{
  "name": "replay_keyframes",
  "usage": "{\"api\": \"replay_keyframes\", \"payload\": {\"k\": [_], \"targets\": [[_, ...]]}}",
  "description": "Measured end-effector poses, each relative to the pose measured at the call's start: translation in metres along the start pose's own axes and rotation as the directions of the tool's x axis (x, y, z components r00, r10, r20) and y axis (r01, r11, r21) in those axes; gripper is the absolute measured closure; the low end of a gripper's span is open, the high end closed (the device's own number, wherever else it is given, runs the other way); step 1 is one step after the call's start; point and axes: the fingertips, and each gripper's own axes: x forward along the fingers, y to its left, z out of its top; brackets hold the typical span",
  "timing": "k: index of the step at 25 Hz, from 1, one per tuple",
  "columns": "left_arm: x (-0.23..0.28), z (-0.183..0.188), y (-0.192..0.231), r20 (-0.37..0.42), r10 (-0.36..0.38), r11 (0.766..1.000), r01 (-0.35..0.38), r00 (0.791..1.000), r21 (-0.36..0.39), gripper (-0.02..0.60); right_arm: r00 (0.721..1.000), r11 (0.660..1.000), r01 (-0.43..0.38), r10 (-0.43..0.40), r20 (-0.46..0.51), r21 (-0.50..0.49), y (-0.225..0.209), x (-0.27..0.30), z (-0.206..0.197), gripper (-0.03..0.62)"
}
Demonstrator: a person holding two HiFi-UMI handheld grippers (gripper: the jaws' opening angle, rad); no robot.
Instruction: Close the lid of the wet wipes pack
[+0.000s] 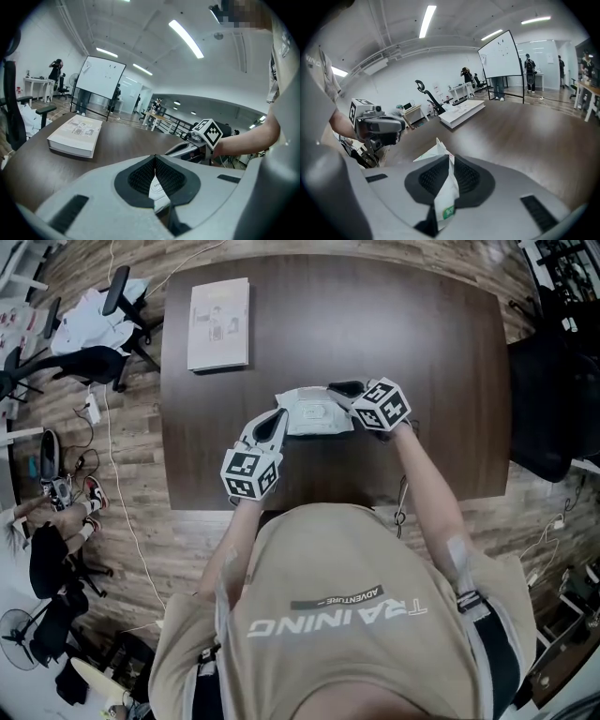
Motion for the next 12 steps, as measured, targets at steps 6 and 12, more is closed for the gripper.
{"api": "replay_keyframes", "payload": {"k": [6, 12], "targets": [[-0.007, 0.002, -0.006, 0.017, -0.006, 1.000, 0.007, 1.000, -0.012, 0.571, 1.000, 0.997, -0.002, 0.000, -0.030, -0.071, 0.021, -0.007, -0.007, 0.556], [-0.010, 0.006, -0.010, 0.031, -0.016, 1.000, 0.016, 0.999, -0.012, 0.571, 0.997, 0.996, -0.018, 0.012, -0.070, -0.084, 0.034, -0.010, -0.021, 0.556]]}}
